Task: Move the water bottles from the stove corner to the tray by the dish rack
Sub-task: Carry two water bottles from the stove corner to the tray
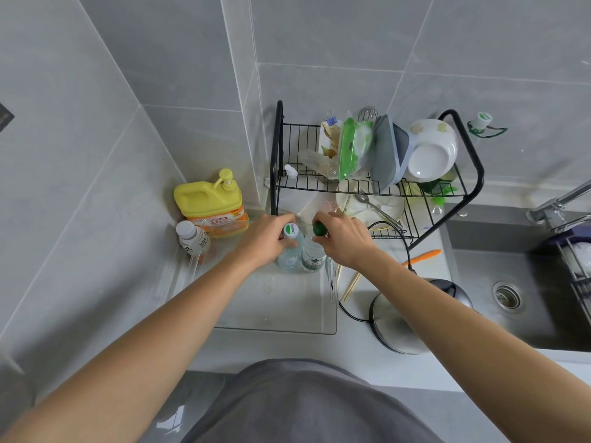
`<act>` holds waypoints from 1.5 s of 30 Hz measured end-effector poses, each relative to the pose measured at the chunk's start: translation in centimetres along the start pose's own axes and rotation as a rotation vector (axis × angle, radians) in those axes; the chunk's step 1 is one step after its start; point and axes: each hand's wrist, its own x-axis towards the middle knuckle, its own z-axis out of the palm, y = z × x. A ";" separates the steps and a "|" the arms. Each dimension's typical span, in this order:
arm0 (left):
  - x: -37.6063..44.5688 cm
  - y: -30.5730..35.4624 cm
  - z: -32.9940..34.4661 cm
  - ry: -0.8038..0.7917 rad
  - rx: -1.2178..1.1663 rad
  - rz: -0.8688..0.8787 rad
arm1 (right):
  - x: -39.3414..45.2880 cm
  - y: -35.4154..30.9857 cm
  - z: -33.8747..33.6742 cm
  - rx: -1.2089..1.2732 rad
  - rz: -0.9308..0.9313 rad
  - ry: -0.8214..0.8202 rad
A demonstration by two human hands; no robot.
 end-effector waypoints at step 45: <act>-7.3 18.9 5.2 0.095 0.319 0.646 | -27.6 -0.9 -4.4 -0.002 0.810 0.515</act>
